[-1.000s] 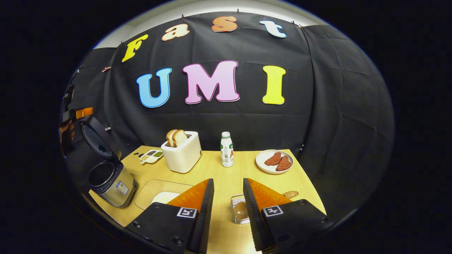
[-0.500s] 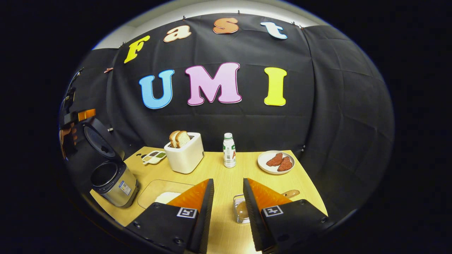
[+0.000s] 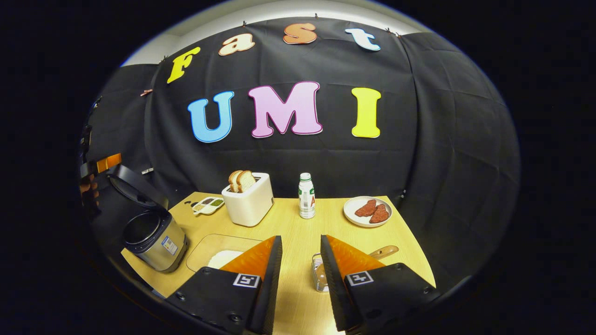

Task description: Close the left gripper, press the button to open the rice cooker; take a wooden spoon from the chopstick holder with the right hand, scoop a spoonful of rice and pour it into the rice cooker, then put the wooden spoon back into the chopstick holder.

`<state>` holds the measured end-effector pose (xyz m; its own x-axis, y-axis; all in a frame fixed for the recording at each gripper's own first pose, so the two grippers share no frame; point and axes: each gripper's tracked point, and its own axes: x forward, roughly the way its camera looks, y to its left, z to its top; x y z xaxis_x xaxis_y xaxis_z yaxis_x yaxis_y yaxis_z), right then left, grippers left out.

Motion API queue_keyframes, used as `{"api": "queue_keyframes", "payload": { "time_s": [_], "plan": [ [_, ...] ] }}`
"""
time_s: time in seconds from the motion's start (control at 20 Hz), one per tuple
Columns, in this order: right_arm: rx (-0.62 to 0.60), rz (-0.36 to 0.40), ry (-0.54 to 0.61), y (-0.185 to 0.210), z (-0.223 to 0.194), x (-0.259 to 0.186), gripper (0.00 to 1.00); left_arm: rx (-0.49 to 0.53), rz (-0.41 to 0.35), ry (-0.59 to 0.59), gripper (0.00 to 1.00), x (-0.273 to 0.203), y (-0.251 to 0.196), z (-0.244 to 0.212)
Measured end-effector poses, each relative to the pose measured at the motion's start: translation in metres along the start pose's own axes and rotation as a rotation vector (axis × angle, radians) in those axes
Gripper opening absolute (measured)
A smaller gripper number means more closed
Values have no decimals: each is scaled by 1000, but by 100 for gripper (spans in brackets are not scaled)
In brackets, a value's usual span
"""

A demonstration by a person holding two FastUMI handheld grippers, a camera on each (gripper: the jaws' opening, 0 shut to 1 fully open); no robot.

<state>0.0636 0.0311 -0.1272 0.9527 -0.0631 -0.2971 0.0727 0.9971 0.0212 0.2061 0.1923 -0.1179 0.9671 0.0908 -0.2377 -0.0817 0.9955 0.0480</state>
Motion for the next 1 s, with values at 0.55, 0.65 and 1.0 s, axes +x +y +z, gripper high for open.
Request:
{"api": "queue_keyframes", "payload": {
  "time_s": [0.55,0.65,1.0],
  "plan": [
    [4,25,1,7,-4,-6,53,6,29,78,88,-52,2,-58],
    [-3,32,4,9,-6,-7,53,6,33,95,89,-57,3,-69],
    [-2,44,-3,13,-5,-11,52,-17,63,199,90,-65,7,-126]
  ]
}}
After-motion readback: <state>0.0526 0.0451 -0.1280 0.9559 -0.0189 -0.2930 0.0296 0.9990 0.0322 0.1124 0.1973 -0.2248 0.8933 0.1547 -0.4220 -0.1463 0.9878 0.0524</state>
